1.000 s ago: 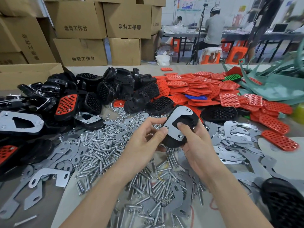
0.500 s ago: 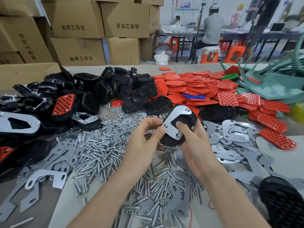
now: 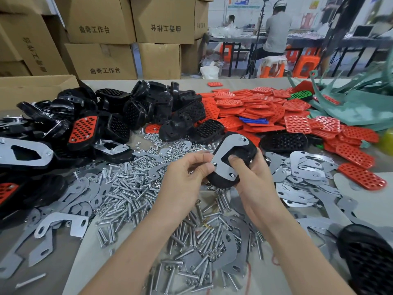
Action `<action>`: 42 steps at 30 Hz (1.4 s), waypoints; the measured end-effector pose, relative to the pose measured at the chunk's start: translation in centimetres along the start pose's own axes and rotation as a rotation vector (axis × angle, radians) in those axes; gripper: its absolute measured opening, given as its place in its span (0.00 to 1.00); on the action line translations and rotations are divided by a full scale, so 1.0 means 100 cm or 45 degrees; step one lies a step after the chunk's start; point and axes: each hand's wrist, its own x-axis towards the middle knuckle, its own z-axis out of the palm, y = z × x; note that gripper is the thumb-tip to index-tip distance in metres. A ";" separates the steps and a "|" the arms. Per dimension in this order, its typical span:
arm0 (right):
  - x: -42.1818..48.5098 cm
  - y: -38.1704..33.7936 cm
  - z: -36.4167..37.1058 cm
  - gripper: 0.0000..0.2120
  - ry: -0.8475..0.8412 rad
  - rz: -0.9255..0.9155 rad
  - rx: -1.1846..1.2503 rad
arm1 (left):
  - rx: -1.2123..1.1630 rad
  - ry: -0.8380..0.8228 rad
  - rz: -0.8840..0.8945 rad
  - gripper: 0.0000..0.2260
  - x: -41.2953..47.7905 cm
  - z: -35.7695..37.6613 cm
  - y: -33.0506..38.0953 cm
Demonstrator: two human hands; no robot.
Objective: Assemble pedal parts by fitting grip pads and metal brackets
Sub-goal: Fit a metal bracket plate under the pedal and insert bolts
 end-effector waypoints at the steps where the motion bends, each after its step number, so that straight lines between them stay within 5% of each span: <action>1: 0.000 0.000 0.000 0.15 -0.003 0.010 0.015 | 0.017 0.007 0.013 0.08 0.000 0.000 0.000; 14: -0.002 -0.004 0.002 0.12 0.011 0.174 0.084 | 0.351 0.047 0.121 0.05 -0.006 0.002 -0.001; 26: -0.003 -0.003 0.005 0.12 -0.001 0.147 0.022 | 0.285 0.088 -0.095 0.04 -0.007 0.002 -0.001; 34: -0.001 -0.005 0.005 0.13 -0.016 0.129 0.061 | 0.287 0.106 -0.008 0.06 -0.012 0.008 0.000; 38: -0.001 -0.004 0.003 0.12 -0.013 0.158 0.096 | 0.081 0.132 -0.022 0.16 -0.009 0.004 0.002; 42: -0.002 -0.005 0.004 0.13 -0.002 0.170 0.105 | 0.109 0.051 -0.016 0.13 -0.007 0.003 0.001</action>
